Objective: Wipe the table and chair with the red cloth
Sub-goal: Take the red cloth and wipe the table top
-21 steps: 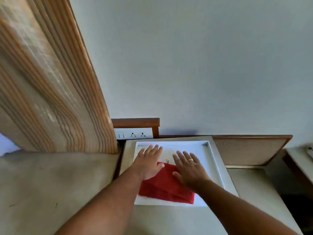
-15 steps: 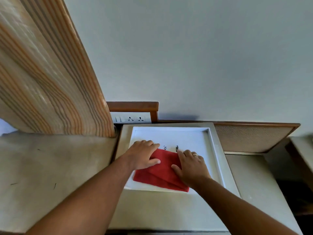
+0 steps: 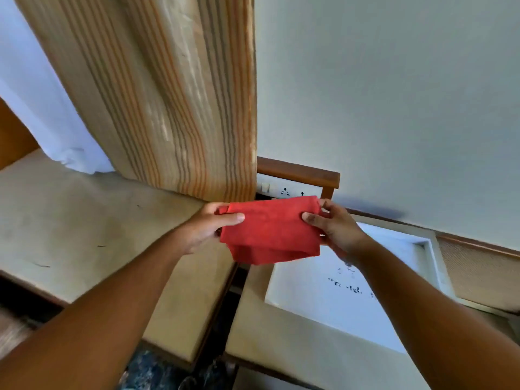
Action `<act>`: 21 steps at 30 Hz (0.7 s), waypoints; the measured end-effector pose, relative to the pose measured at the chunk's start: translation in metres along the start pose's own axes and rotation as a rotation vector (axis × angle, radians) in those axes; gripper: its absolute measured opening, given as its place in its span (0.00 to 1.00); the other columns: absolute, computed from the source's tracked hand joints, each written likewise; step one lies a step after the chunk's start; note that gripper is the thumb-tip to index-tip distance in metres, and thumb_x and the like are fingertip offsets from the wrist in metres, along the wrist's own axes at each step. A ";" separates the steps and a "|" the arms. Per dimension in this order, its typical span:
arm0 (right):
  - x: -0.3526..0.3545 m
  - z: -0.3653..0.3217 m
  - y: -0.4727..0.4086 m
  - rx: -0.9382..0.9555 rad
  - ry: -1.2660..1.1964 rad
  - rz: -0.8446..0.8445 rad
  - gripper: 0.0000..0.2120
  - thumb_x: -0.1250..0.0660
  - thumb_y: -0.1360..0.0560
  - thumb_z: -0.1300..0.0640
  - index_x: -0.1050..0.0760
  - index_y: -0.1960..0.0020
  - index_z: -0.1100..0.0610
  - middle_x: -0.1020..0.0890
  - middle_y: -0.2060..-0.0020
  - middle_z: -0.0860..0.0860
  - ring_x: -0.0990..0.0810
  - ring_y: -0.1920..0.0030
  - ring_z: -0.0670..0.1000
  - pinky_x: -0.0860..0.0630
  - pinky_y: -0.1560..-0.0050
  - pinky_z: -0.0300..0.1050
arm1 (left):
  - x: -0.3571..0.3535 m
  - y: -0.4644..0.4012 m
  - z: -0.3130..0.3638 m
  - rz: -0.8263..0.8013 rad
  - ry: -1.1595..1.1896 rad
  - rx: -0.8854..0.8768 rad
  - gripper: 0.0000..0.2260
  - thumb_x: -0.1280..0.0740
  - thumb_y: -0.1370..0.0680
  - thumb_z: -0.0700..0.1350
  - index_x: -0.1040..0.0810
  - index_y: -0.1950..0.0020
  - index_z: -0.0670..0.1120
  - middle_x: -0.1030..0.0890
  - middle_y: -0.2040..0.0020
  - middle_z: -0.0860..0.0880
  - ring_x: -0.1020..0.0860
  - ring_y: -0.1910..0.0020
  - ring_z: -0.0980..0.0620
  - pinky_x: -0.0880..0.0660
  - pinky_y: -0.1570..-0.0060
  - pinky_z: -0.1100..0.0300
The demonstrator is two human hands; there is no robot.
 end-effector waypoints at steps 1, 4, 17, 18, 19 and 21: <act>-0.026 0.000 -0.012 0.008 -0.014 0.017 0.16 0.26 0.26 0.58 0.25 0.40 0.57 0.16 0.46 0.52 0.15 0.48 0.54 0.17 0.57 0.49 | 0.021 0.008 -0.007 0.040 0.075 -0.004 0.20 0.22 0.33 0.51 0.16 0.44 0.47 0.14 0.45 0.45 0.16 0.47 0.48 0.20 0.49 0.53; -0.118 0.017 -0.055 0.006 0.049 -0.014 0.11 0.28 0.25 0.63 0.23 0.43 0.56 0.16 0.50 0.52 0.16 0.52 0.50 0.18 0.60 0.41 | 0.094 0.034 -0.048 0.162 0.219 0.078 0.12 0.25 0.27 0.45 0.15 0.44 0.48 0.15 0.45 0.45 0.16 0.48 0.49 0.19 0.52 0.54; -0.391 0.132 -0.179 0.113 0.907 0.172 0.25 0.39 0.20 0.53 0.37 0.24 0.52 0.34 0.25 0.53 0.32 0.27 0.56 0.33 0.29 0.52 | 0.353 0.071 -0.189 0.729 -0.811 0.012 0.23 0.34 0.22 0.53 0.27 0.29 0.46 0.22 0.34 0.47 0.24 0.36 0.48 0.27 0.39 0.53; -0.405 0.145 -0.176 0.117 1.009 0.088 0.27 0.39 0.20 0.50 0.40 0.23 0.53 0.38 0.22 0.54 0.36 0.25 0.58 0.35 0.27 0.58 | 0.377 0.071 -0.195 0.754 -0.988 0.020 0.25 0.37 0.22 0.55 0.29 0.27 0.45 0.24 0.31 0.43 0.26 0.33 0.42 0.29 0.35 0.46; -0.416 0.157 -0.176 0.081 1.092 0.014 0.30 0.40 0.20 0.46 0.44 0.21 0.54 0.43 0.21 0.56 0.42 0.23 0.60 0.39 0.26 0.62 | 0.399 0.071 -0.203 0.764 -1.126 0.059 0.27 0.40 0.22 0.56 0.30 0.26 0.44 0.27 0.28 0.39 0.28 0.31 0.37 0.33 0.33 0.41; -0.433 0.173 -0.185 -0.026 1.196 -0.035 0.37 0.43 0.20 0.39 0.51 0.20 0.57 0.51 0.20 0.59 0.52 0.21 0.63 0.49 0.23 0.63 | 0.426 0.075 -0.223 0.749 -1.240 0.171 0.29 0.46 0.21 0.59 0.35 0.22 0.47 0.34 0.24 0.38 0.35 0.26 0.34 0.43 0.29 0.35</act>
Point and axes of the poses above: each hand's wrist, its own y-axis away from the middle knuckle, its own x-axis out of the back of the hand, z = x × y, the point moved 1 cm from there along -y, towards the middle knuckle
